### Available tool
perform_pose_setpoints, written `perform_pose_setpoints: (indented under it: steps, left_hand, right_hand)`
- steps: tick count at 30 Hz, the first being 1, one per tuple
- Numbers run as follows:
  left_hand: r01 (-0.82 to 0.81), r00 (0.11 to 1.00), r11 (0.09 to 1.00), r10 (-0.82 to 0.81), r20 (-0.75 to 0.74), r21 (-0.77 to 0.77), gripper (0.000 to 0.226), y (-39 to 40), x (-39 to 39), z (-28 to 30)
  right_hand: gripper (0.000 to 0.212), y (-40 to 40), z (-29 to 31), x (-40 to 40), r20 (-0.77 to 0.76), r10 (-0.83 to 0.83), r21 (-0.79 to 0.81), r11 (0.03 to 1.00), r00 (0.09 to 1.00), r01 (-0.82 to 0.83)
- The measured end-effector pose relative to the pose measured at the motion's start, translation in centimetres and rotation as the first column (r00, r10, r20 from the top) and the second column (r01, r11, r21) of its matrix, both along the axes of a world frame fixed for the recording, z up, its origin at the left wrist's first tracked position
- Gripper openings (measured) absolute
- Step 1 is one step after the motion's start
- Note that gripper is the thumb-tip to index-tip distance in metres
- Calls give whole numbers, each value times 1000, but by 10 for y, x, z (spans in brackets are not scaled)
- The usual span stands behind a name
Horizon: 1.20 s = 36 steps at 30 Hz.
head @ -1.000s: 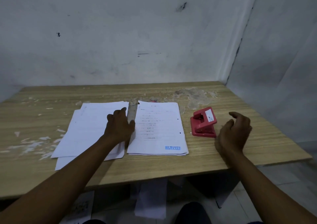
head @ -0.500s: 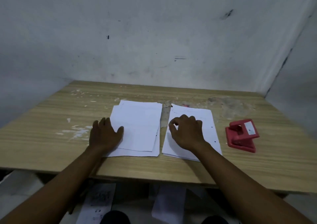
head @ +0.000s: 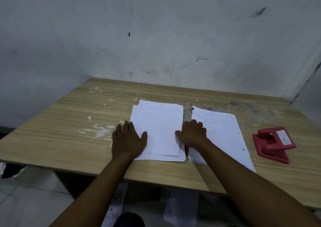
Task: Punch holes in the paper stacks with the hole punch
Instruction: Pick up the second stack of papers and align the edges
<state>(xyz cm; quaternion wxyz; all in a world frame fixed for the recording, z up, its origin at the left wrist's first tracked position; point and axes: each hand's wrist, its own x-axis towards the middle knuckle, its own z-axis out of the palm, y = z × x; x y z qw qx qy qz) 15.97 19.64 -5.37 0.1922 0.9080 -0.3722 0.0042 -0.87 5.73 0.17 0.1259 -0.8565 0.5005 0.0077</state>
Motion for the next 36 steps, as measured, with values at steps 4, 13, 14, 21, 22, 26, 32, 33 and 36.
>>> perform_pose_setpoints:
  steps: [4, 13, 14, 21, 22, 26, 32, 33, 36]
  left_hand:
    - [23, 999, 1000, -22, -40, 15, 92, 2, 3, 0]
    - [46, 994, 998, -41, -102, 43, 116, 2, 6, 4]
    - [48, 993, 998, -43, -109, 49, 117, 3, 6, 4]
    - [61, 996, 996, -56, -70, 70, 116, 4, 6, 2]
    - [62, 996, 995, -58, -60, 77, 116, 3, 5, 2]
    - [57, 998, 995, -54, -40, 76, 114, 2, 3, -1]
    - [44, 999, 997, -42, -28, 69, 110, 0, 2, -3]
    - [45, 999, 997, -43, -27, 67, 110, 1, 1, -3]
    - [48, 998, 997, -46, -35, 68, 108, 1, 1, -2]
  right_hand:
    - [53, -12, 0, -2, 41, -49, 93, 995, 998, 45]
    - [31, -18, 5, 11, 156, -124, 217, 972, 980, 89]
    - [30, -17, 8, 13, 150, -120, 221, 971, 981, 85]
    - [28, -13, 16, 23, 138, -117, 238, 968, 984, 81]
    - [26, -14, 17, 26, 158, -117, 268, 961, 981, 71]
    - [33, -13, 18, 33, 158, -90, 278, 960, 983, 43]
    - [32, -15, 16, 40, 239, -151, 318, 946, 959, 70]
    - [35, -17, 15, 40, 272, -177, 354, 932, 946, 73]
    - [39, -17, 10, 39, 374, -315, 503, 859, 872, 95]
